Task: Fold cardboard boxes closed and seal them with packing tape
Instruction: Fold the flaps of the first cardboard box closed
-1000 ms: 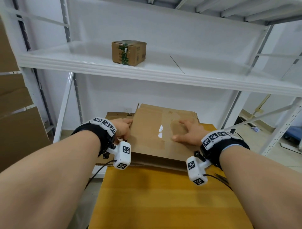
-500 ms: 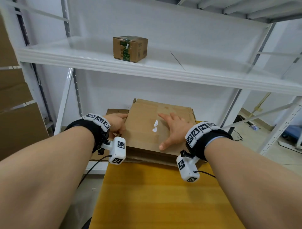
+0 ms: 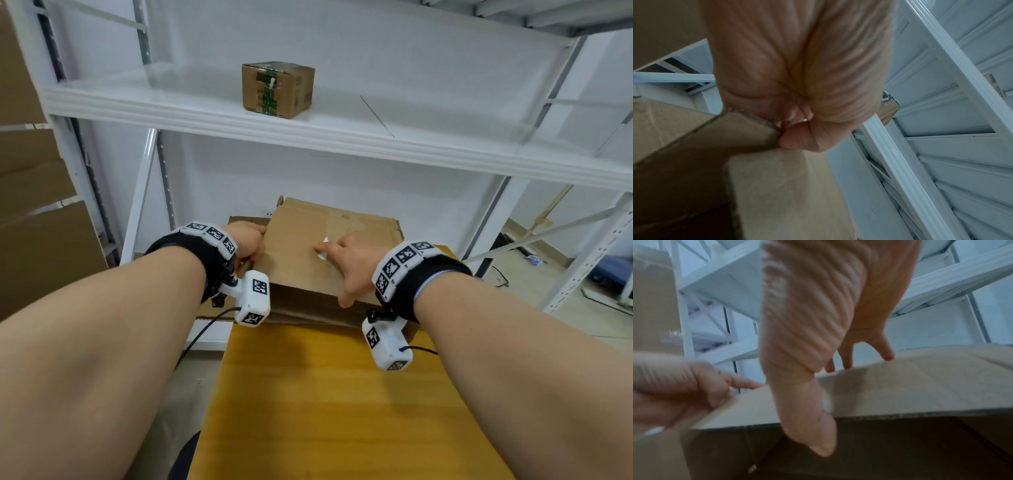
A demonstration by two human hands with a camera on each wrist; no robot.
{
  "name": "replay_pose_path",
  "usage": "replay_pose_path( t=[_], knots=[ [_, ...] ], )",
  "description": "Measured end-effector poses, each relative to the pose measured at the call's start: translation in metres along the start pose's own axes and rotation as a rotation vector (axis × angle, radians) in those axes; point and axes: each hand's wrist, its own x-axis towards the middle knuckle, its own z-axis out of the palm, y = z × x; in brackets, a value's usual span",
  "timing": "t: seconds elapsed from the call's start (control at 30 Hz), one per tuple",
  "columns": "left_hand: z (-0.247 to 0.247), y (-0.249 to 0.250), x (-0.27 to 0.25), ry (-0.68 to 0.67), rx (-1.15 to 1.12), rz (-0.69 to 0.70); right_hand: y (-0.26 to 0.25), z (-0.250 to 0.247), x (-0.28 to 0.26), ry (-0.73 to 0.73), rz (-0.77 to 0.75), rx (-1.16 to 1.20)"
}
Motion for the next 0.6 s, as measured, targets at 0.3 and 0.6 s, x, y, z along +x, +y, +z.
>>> replay_pose_path(
  t=[0.3,0.6],
  knots=[
    [-0.003,-0.008,-0.004,-0.076,-0.140,-0.036,0.001,-0.018,-0.013,-0.086,0.037,0.065],
    [-0.005,-0.009,-0.013,-0.137,-0.170,-0.047,0.011,-0.030,-0.022,-0.040,0.000,0.174]
  ],
)
